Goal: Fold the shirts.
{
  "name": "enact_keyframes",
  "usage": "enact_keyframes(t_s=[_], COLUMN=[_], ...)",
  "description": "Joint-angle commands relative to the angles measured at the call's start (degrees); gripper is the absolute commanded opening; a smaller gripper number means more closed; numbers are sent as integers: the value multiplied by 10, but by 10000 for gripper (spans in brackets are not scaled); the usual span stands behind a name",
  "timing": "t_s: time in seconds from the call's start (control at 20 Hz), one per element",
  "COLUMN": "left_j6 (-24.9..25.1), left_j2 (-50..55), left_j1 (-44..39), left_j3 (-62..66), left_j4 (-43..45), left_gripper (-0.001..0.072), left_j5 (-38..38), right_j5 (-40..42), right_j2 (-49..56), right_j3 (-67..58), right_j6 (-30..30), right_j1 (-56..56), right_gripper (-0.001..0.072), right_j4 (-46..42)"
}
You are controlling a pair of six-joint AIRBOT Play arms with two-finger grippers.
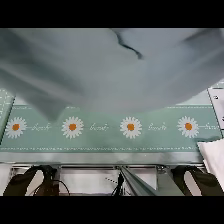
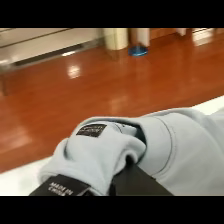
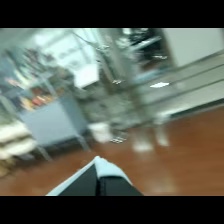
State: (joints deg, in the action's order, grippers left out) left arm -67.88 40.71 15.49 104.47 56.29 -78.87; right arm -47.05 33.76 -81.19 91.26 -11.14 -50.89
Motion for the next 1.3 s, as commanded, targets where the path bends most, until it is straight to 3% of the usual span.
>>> enact_keyframes(t_s=[0.0, 0.25, 0.6, 0.95, 1.25], left_j6=[-37, -82, -76, -61, -31], left_j2=[-6, -3, 2, 61, 196], left_j1=[3, -6, -26, -69, -162], left_j3=[37, 7, -236, -538, -564], left_j4=[76, 67, 15, 0, -28], left_gripper=[35, 35, 36, 36, 36], left_j5=[-110, -232, -224, -35, 205], right_j5=[-128, -297, -477, -423, -241], right_j2=[-1, 23, 190, 412, 522], right_j3=[-54, -56, -56, -56, -56], right_j6=[23, 27, -40, -73, -59], right_j1=[-17, -17, -16, -14, 14], right_gripper=[16, 16, 16, 16, 17], right_j4=[-122, -170, -168, -182, -174])
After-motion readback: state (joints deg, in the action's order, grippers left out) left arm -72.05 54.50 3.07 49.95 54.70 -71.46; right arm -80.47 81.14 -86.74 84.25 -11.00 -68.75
